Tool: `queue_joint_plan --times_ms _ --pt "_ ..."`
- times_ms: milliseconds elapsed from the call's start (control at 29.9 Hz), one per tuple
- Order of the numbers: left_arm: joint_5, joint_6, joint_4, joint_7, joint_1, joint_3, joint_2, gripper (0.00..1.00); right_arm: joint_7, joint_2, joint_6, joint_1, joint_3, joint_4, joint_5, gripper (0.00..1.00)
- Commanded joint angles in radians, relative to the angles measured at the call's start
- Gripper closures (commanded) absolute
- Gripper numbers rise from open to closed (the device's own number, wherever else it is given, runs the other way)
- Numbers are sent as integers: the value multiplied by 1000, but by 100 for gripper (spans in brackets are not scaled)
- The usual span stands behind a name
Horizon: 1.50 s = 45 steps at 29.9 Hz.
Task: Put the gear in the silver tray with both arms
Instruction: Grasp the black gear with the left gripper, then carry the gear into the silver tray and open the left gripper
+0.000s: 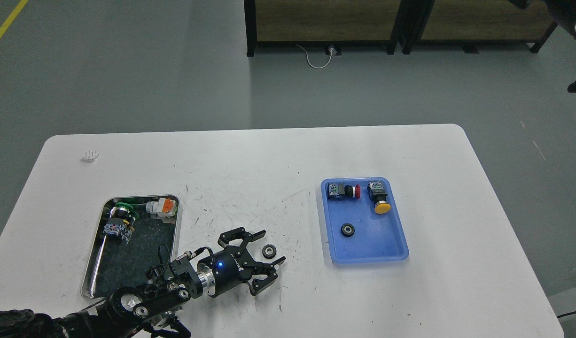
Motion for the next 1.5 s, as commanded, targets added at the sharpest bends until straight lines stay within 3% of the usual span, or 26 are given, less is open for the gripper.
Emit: queue_joint_plan --times_ms 0,301,568,869,1136,1470 --pt "0 4 0 5 0 9 0 39 0 0 0 0 1 0 0 0" --pt "0 4 0 17 0 21 0 51 0 -2 0 0 -1 0 0 0" --pt "0 2 -2 42 -8 22 0 71 0 -3 0 0 -2 0 0 0" --pt "-1 4 -52 59 -43 2 17 73 0 -8 -5 -2 -2 0 0 0" --pt "-3 -7 -172 100 -97 -39 193 72 0 -8 -5 -11 -2 -2 -1 0" --pt "-28 -12 -385 117 -117 -57 464 71 2 -3 -5 -15 -2 -11 -2 0"
